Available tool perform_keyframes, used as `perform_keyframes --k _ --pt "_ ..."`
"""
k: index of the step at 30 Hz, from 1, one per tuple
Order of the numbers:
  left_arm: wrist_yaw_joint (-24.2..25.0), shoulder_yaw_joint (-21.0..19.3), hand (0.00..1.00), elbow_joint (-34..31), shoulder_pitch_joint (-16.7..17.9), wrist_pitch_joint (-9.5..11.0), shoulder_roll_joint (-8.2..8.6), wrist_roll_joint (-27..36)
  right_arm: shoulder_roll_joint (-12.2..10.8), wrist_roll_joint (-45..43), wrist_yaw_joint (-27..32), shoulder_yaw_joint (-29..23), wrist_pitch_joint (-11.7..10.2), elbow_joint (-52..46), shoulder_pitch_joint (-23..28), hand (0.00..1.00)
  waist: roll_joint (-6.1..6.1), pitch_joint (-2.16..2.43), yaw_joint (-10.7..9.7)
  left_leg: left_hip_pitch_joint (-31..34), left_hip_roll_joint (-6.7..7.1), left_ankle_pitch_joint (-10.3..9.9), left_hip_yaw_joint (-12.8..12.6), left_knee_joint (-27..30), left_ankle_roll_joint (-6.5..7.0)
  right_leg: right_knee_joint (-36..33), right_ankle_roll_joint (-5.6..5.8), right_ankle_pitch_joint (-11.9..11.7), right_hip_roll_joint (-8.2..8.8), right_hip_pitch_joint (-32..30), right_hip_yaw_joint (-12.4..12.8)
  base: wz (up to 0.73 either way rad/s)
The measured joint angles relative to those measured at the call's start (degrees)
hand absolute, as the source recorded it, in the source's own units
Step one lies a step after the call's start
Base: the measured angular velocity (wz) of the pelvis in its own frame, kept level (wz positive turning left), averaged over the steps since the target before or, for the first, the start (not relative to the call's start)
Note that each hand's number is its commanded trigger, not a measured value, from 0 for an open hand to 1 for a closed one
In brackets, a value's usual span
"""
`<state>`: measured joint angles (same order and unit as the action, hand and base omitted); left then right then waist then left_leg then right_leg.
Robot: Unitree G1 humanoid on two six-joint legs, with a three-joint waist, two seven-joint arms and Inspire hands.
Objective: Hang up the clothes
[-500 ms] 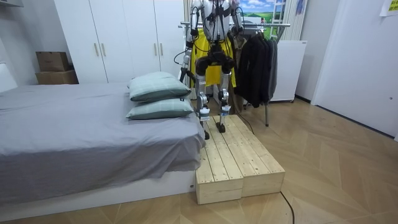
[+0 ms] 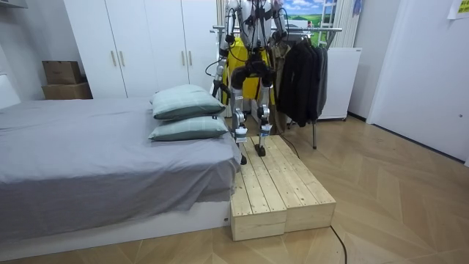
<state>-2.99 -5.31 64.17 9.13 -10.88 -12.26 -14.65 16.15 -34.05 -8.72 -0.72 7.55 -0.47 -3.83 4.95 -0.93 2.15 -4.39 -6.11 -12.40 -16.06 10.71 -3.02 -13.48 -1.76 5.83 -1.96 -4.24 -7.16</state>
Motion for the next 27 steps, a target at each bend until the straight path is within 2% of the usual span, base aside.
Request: perform_keyframes --k 5,7,9,17,21,27 --pt "0.01 -0.03 0.00 -0.32 -0.01 0.07 -0.05 -0.01 0.00 0.25 -2.80 1.53 -0.02 2.09 -0.49 1.00 -0.02 0.02 0.06 -0.02 -0.04 0.12 0.55 0.16 -0.14 0.61 -0.07 -0.04 -0.01 0.25 -0.63 0.06" --pt "0.01 -0.01 0.00 -0.98 0.02 0.06 -0.05 0.04 -0.01 0.56 -3.74 2.00 -0.16 3.96 -0.63 1.00 -0.04 0.02 0.74 -0.07 -0.06 0.13 0.66 0.17 -0.14 0.80 -0.14 -0.09 -0.01 0.33 -0.78 0.00" --pt "0.00 0.01 0.00 -1.31 0.00 0.09 -0.04 0.10 -0.01 1.35 -4.05 2.06 -0.26 5.28 -0.71 1.00 -0.02 0.03 1.44 -0.07 -0.06 0.13 0.70 0.17 -0.14 0.84 -0.14 -0.09 0.01 0.34 -0.83 0.00" --pt "-0.46 1.62 0.00 -1.49 0.00 0.19 -0.05 0.33 -0.13 5.09 -3.94 3.72 -0.70 9.72 -2.59 1.00 -0.20 0.06 1.66 0.02 -0.01 0.12 1.14 0.22 -0.15 0.92 -0.11 -0.05 0.00 0.40 -0.93 0.01" --pt "-0.57 2.25 0.00 -1.54 -0.37 0.19 -0.06 0.44 -0.32 9.25 -2.15 5.02 -2.62 14.15 -2.85 1.00 -0.48 0.14 2.71 -0.35 -0.02 0.09 1.66 0.18 -0.16 1.05 -0.13 -0.04 -0.10 0.86 -0.92 0.01" --pt "-1.41 2.23 0.00 -1.58 -0.83 0.55 0.12 0.47 -2.63 11.86 0.61 5.10 -5.05 23.06 -4.39 1.00 -0.81 0.32 2.87 -1.32 -0.02 0.09 3.63 0.03 -0.16 1.98 -0.18 0.16 -0.10 3.19 -2.39 0.15"
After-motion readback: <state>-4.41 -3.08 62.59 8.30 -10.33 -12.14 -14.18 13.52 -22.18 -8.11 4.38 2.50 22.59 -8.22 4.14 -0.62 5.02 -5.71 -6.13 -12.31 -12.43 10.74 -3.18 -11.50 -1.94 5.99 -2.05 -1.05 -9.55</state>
